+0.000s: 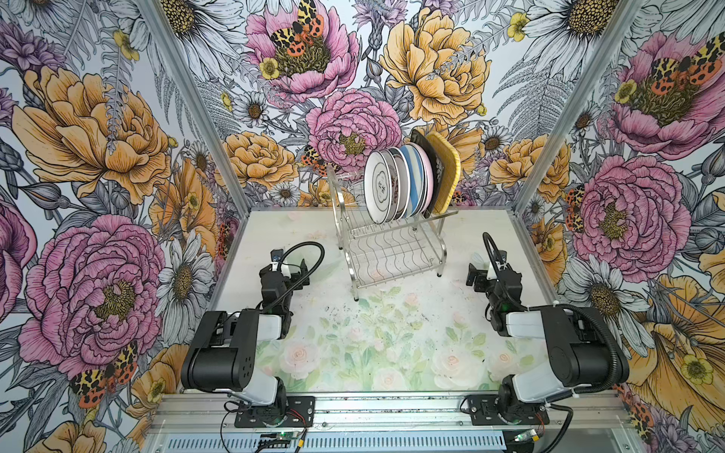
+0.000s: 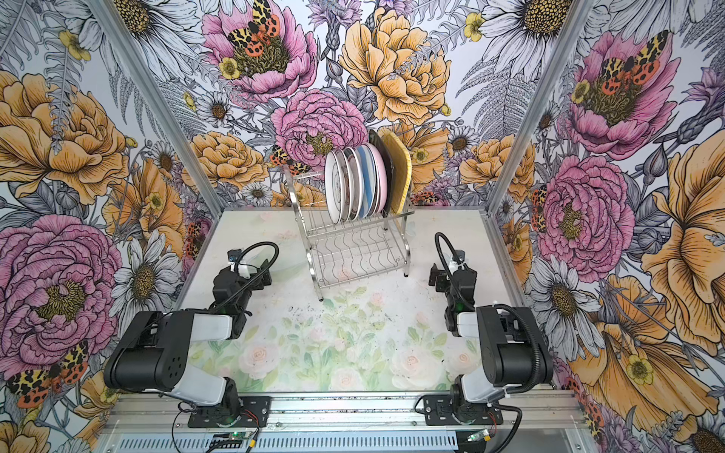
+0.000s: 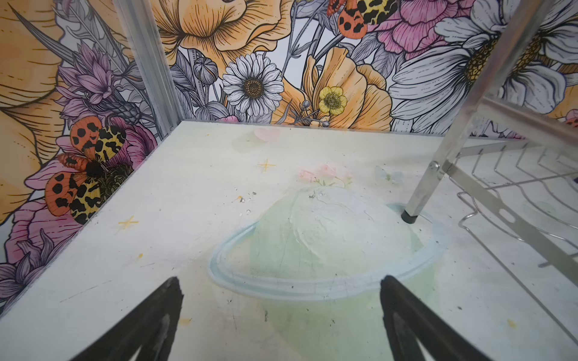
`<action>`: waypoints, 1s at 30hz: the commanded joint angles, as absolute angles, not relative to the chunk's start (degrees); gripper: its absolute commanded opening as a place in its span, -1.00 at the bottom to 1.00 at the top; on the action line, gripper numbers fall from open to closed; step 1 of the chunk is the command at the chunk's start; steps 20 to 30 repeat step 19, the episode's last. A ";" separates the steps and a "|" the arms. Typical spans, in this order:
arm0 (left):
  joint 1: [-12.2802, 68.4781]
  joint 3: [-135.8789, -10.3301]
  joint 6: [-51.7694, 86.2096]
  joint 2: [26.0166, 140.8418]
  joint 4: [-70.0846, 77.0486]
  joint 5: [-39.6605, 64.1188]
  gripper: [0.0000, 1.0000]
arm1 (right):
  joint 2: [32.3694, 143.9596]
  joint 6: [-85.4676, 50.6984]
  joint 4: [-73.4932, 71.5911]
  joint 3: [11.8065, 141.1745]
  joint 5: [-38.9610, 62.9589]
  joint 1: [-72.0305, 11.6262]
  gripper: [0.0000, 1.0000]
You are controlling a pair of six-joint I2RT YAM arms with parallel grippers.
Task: Load plates into a dish rack
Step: Reset both arms
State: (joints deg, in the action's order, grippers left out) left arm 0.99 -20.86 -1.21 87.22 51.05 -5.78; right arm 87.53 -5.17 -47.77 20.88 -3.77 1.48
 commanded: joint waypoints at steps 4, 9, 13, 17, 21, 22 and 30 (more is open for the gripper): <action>1.32 -20.04 -2.19 88.54 56.51 -7.38 0.97 | 87.74 -4.75 -52.81 20.70 -6.04 0.89 0.99; 1.32 -20.04 -1.85 88.59 56.47 -8.08 0.97 | 87.93 -4.52 -53.80 20.40 -11.08 -0.68 0.99; 0.96 -20.12 -1.39 88.57 56.41 -8.23 0.97 | 88.07 -4.13 -55.51 19.60 -13.51 -1.68 0.99; 0.80 -20.41 -1.16 88.59 55.77 -8.15 0.97 | 88.11 -4.65 -53.81 20.61 -15.08 -1.68 0.99; 0.77 -20.95 -0.82 88.51 54.93 -8.71 0.97 | 88.14 -4.32 -54.29 20.28 -14.69 -1.78 0.99; 0.77 -20.95 -0.82 88.51 54.93 -8.71 0.97 | 88.14 -4.32 -54.29 20.28 -14.69 -1.78 0.99; 0.77 -20.95 -0.82 88.51 54.93 -8.71 0.97 | 88.14 -4.32 -54.29 20.28 -14.69 -1.78 0.99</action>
